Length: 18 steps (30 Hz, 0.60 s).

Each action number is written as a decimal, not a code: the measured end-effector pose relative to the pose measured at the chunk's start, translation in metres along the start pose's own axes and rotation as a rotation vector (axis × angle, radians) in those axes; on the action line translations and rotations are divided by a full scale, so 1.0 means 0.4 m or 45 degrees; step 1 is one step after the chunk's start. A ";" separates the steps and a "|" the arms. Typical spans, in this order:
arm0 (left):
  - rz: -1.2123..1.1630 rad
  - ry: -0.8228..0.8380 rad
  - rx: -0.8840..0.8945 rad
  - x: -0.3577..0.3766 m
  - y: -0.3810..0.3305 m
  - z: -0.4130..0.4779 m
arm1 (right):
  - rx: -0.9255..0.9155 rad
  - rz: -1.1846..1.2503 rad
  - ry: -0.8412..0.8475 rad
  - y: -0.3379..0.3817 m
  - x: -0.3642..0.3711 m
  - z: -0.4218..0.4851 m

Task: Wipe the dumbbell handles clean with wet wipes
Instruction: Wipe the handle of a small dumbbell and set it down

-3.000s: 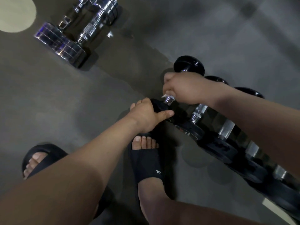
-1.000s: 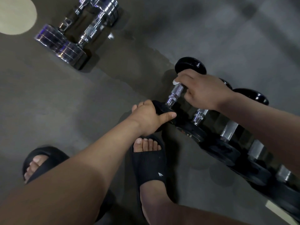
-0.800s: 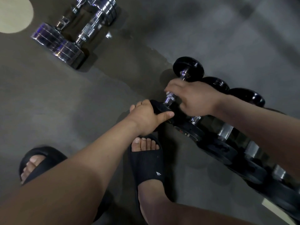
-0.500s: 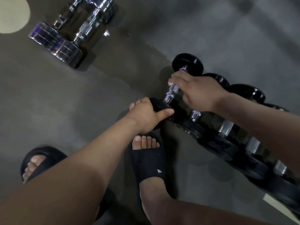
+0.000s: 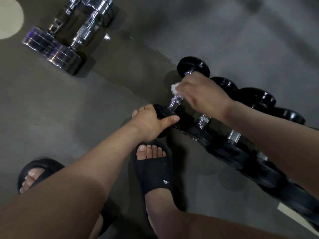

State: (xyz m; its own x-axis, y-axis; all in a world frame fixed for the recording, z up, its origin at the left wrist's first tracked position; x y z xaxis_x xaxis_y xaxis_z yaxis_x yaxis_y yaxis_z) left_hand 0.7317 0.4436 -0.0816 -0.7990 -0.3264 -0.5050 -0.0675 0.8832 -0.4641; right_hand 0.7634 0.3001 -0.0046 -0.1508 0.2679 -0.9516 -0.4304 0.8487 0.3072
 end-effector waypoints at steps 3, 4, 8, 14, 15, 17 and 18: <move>-0.009 0.003 -0.002 0.004 0.002 -0.002 | 0.222 0.023 -0.135 -0.027 -0.008 -0.008; -0.008 0.001 -0.003 0.004 0.001 -0.004 | 0.157 0.083 -0.109 0.011 0.004 -0.017; -0.010 -0.004 -0.002 0.000 -0.001 -0.003 | -0.137 0.212 0.106 0.110 0.018 -0.040; -0.008 -0.008 -0.020 0.000 0.004 -0.004 | 0.322 -0.005 -0.107 -0.044 -0.011 -0.017; -0.008 -0.005 -0.018 0.000 0.001 -0.007 | 0.246 0.037 -0.092 -0.006 0.002 -0.028; -0.018 0.003 -0.018 -0.001 0.000 -0.005 | 0.095 0.122 -0.032 0.055 0.020 -0.054; -0.025 0.002 -0.017 -0.003 0.000 -0.002 | 0.103 0.122 -0.057 0.050 0.014 -0.055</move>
State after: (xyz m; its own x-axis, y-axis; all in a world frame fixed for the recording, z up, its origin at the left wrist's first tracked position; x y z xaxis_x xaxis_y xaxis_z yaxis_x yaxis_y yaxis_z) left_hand 0.7321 0.4443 -0.0806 -0.7984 -0.3430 -0.4949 -0.0909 0.8812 -0.4639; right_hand 0.7343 0.3085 -0.0033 -0.1472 0.3679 -0.9182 -0.3423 0.8520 0.3962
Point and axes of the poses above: each hand's wrist, its own z-axis towards the middle knuckle, its own x-axis out of the palm, y = z × x, the point moved 10 cm from there along z, towards the middle knuckle, and after that the axes turned 3 degrees about z, right-handed, at the moved point
